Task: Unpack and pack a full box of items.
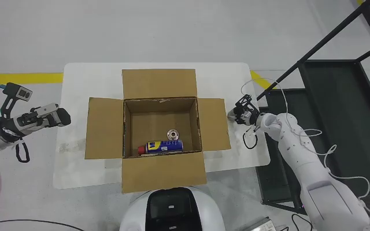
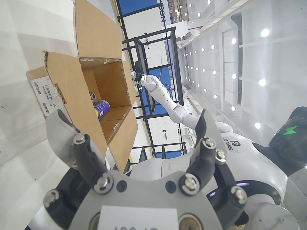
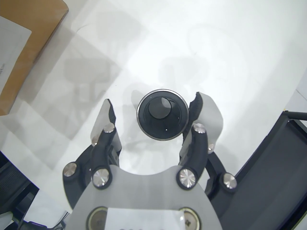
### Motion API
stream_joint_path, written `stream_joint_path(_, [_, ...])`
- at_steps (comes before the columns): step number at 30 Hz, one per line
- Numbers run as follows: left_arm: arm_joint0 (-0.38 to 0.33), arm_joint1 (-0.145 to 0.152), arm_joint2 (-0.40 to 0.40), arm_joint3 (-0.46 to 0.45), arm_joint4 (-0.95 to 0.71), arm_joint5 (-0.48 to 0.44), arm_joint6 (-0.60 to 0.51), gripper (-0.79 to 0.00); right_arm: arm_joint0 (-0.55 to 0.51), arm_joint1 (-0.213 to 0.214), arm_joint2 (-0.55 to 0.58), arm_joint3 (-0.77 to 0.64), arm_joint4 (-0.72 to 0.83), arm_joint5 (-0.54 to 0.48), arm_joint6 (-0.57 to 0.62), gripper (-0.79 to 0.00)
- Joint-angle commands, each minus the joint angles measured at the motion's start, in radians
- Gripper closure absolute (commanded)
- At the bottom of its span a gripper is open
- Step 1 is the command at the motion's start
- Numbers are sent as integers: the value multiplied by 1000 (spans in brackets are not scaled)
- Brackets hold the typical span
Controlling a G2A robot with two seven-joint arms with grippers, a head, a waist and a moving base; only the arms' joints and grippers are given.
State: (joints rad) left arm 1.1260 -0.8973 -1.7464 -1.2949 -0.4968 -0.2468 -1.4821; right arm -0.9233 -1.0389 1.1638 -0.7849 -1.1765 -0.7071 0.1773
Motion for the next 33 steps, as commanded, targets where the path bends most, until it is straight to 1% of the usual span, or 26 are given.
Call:
stream_joint_path(1, [0,0,0,0,0,0,0,-785,4,0,-1,8,-3,-3,-3,0])
stream_joint_path(8, [0,0,0,0,0,0,0,-785,-10,16,30,-1,-15,-24,-26,0])
stream_joint_path(11, [0,0,0,0,0,0,0,-785,-32,32,66,-40,-18,-42,-45,0])
stream_joint_path(14, [0,0,0,0,0,0,0,-785,-66,52,116,-112,-25,-51,-56,0])
stream_joint_path(17, [0,0,0,0,0,0,0,-785,-111,74,183,-205,-26,-39,-39,0])
stream_joint_path(21, [0,0,0,0,0,0,0,-785,-180,99,273,-371,-10,-33,10,0])
stream_joint_path(22, [0,0,0,0,0,0,0,-785,-209,107,303,-442,-3,-34,25,0])
stream_joint_path(24, [0,0,0,0,0,0,0,-785,-249,113,333,-530,21,-40,40,0])
stream_joint_path(25, [0,0,0,0,0,0,0,-785,-278,116,349,-602,28,-41,61,0])
stream_joint_path(29, [0,0,0,0,0,0,0,-785,-335,119,352,-788,83,-64,106,0])
stream_joint_path(31, [0,0,0,0,0,0,0,-785,-345,118,332,-866,112,-82,131,0])
stream_joint_path(33, [0,0,0,0,0,0,0,-785,-344,114,298,-924,139,-78,161,0])
